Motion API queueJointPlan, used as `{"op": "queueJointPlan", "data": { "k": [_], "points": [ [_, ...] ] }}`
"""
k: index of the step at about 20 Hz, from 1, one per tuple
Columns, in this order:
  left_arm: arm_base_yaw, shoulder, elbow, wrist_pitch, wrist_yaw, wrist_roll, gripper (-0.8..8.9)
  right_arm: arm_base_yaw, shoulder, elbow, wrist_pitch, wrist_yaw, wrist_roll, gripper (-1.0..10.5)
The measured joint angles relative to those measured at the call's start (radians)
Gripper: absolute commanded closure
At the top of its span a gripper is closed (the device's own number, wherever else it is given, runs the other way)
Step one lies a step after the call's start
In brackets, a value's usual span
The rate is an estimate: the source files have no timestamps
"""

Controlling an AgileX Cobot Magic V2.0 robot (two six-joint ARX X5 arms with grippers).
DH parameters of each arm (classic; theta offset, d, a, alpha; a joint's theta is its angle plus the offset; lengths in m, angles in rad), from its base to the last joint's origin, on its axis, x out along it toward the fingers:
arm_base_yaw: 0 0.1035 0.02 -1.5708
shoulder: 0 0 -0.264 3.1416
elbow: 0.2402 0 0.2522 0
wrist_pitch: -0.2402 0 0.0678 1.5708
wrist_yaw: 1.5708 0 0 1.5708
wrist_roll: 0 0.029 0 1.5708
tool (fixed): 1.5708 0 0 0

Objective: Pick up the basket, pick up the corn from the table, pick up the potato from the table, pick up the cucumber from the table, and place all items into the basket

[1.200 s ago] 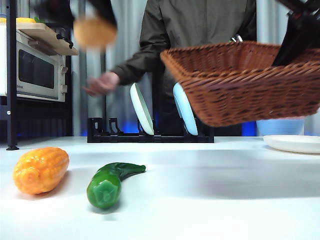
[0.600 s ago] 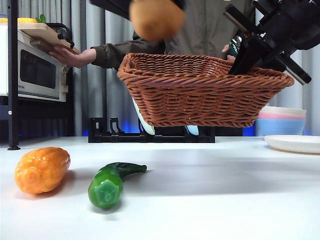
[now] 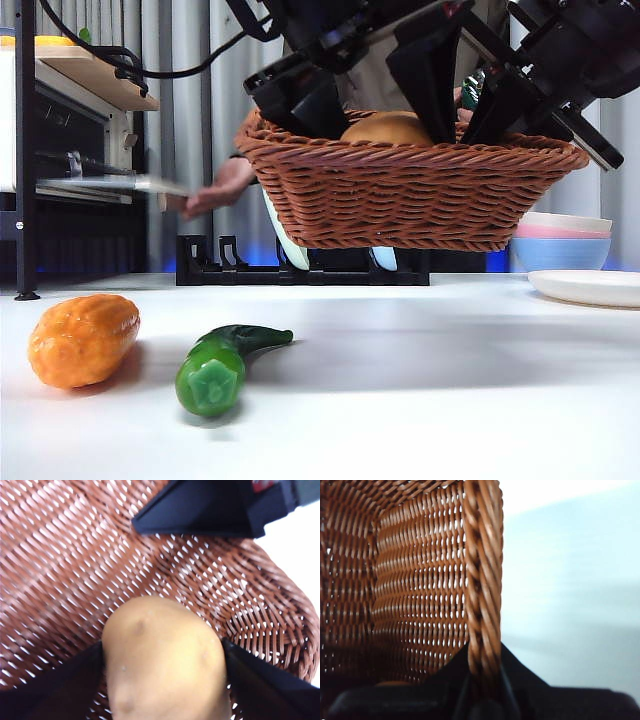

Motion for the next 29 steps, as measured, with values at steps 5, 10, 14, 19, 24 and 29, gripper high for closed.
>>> {"op": "queueJointPlan", "data": {
  "k": [5,10,14,19,24,29],
  "points": [
    [0.000,-0.228,0.071,-0.140,-0.021,0.005,3.11,0.000,0.000,0.000,-0.001,0.000,0.002,9.6],
    [0.000,-0.483,0.085,-0.477,-0.146,-0.040,3.11,0.000,0.000,0.000,0.000,0.000,0.002,9.6],
    [0.000,-0.526,0.001,-0.708,-0.281,-0.183,3.11,0.000,0.000,0.000,0.002,0.000,0.002,9.6],
    [0.019,-0.526,-0.243,-0.557,-0.258,-0.293,3.11,-0.017,0.000,0.002,0.002,0.000,0.002,9.6],
    [0.149,-0.489,-0.453,-0.327,-0.108,-0.304,3.11,-0.046,0.000,0.004,0.002,-0.021,0.002,9.6],
    [0.326,-0.381,-0.487,-0.162,0.002,-0.255,3.11,-0.055,0.000,0.011,0.002,-0.025,0.002,9.6]
  ]
}}
